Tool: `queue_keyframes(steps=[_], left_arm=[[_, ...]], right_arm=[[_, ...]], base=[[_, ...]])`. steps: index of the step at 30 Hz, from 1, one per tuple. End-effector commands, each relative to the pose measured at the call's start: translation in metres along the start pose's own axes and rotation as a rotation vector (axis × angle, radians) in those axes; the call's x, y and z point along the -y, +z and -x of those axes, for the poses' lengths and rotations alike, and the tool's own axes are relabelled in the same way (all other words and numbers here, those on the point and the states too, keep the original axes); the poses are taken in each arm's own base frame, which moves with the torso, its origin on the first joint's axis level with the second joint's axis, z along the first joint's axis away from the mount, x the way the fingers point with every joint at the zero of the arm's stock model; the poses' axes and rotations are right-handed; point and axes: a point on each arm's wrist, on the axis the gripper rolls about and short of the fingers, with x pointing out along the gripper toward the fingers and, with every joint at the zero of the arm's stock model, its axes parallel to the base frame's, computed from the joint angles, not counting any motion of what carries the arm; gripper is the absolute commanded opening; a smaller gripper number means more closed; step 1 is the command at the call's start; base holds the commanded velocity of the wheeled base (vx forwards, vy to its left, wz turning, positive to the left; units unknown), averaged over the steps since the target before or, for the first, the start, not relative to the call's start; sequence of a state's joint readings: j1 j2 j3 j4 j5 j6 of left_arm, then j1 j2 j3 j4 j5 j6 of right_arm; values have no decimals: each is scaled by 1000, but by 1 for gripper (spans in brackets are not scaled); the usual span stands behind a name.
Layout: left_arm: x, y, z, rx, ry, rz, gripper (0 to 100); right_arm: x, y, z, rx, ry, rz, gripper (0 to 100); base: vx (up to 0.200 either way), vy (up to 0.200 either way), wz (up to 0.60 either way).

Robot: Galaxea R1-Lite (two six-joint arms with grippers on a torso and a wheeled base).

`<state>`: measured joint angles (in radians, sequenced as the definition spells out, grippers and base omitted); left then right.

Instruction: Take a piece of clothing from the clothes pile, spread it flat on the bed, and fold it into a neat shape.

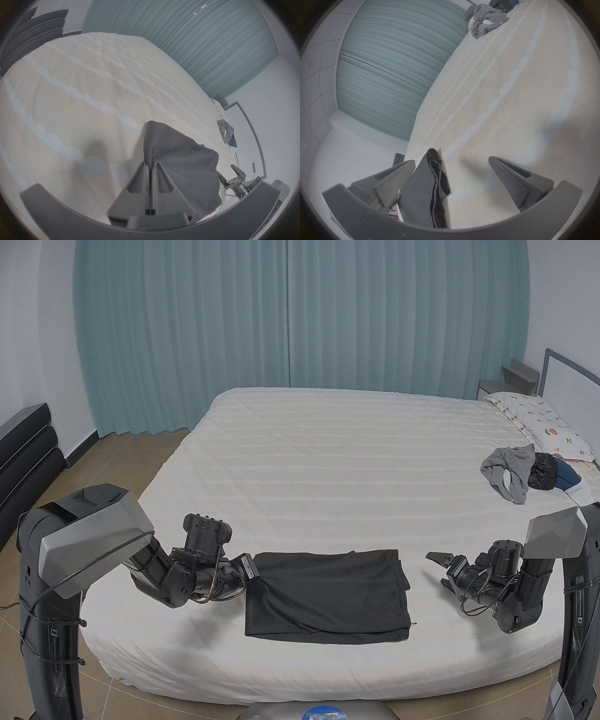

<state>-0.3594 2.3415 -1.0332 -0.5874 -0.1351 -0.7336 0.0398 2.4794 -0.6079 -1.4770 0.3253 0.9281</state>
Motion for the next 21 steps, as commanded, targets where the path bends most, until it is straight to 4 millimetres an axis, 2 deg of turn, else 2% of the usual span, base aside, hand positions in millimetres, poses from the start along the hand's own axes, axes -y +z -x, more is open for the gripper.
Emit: queue_keyframes(steps=[1,2,15,21], left_arm=[[0,0,1,-2,-2,0,0],[0,0,1,-2,-2,0,100],[-3,1,0,-1,5,8,100],[-6,7,1,16,5,32,100]], right_arm=[[0,0,0,-1,1,1,100],[0,0,0,-1,1,1,100],[-1,-1,0,-1,1,1,100],[-2,-9,0,-21,-8,11,100]], base=[[0,0,0],[0,0,0],[0,0,0],[0,0,0]])
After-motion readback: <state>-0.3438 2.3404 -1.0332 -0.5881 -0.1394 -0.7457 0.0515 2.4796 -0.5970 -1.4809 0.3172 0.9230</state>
